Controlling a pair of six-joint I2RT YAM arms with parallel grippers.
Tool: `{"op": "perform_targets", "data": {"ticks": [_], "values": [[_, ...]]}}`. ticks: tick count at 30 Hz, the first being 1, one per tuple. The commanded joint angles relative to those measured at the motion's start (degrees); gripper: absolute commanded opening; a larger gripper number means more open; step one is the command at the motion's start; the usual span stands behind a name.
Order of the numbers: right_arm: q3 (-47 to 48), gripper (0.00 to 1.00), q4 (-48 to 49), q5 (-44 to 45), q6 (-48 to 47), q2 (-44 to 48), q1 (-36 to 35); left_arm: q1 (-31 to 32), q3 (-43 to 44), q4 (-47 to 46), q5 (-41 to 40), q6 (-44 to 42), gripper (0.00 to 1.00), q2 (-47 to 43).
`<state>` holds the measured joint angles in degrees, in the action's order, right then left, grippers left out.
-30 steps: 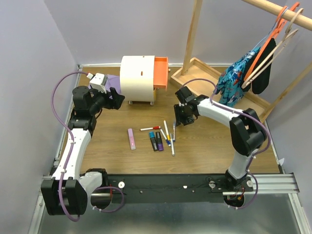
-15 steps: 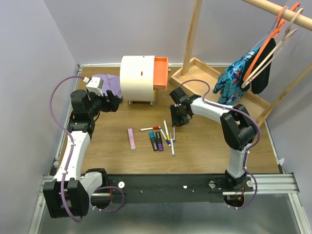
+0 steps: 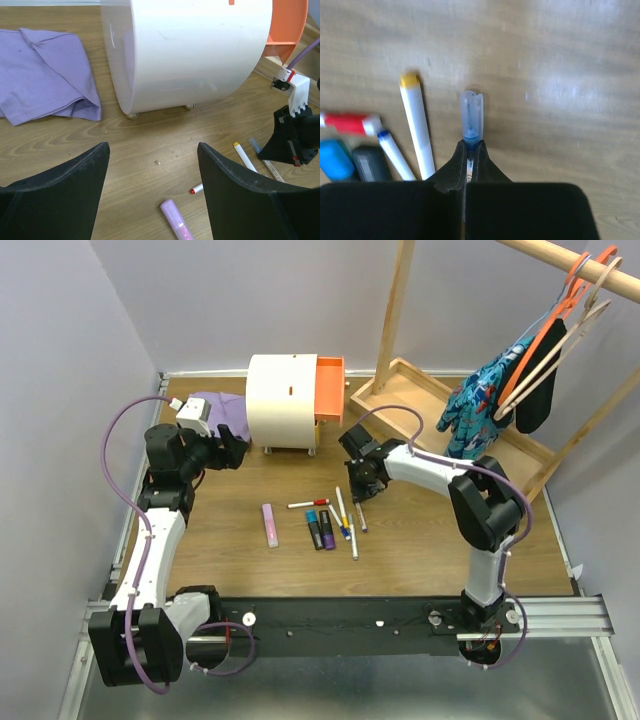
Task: Sort the stationery into containers
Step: Pick up the pen from the center of the board.
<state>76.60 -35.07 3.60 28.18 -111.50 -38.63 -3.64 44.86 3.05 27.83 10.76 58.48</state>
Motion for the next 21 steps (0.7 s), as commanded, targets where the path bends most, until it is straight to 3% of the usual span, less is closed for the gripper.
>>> {"op": "perform_targets", "data": {"ticks": [1, 6, 11, 14, 21], "values": [[-4.87, 0.0, -3.16, 0.81, -3.04, 8.38, -0.74, -0.23, 0.49, -1.38, 0.99, 1.19, 0.79, 0.93], [-5.41, 0.0, -0.8, -15.6, -13.05, 23.41, -0.74, -0.14, 1.28, -2.79, 2.31, 1.54, 0.79, 3.39], [-9.63, 0.01, 17.12, -16.78, -25.16, 38.53, -0.57, -0.05, 3.56, -2.87, 4.33, 1.37, 0.78, 6.2], [-3.34, 0.01, 20.3, -20.99, -27.74, 36.29, -0.57, -0.05, 5.49, -2.79, 4.42, 0.23, 0.78, 7.61], [13.19, 0.01, 24.95, -13.02, -23.7, 21.54, -0.48, -0.14, 8.22, -1.82, 3.98, -0.92, 0.78, 8.58]]}}
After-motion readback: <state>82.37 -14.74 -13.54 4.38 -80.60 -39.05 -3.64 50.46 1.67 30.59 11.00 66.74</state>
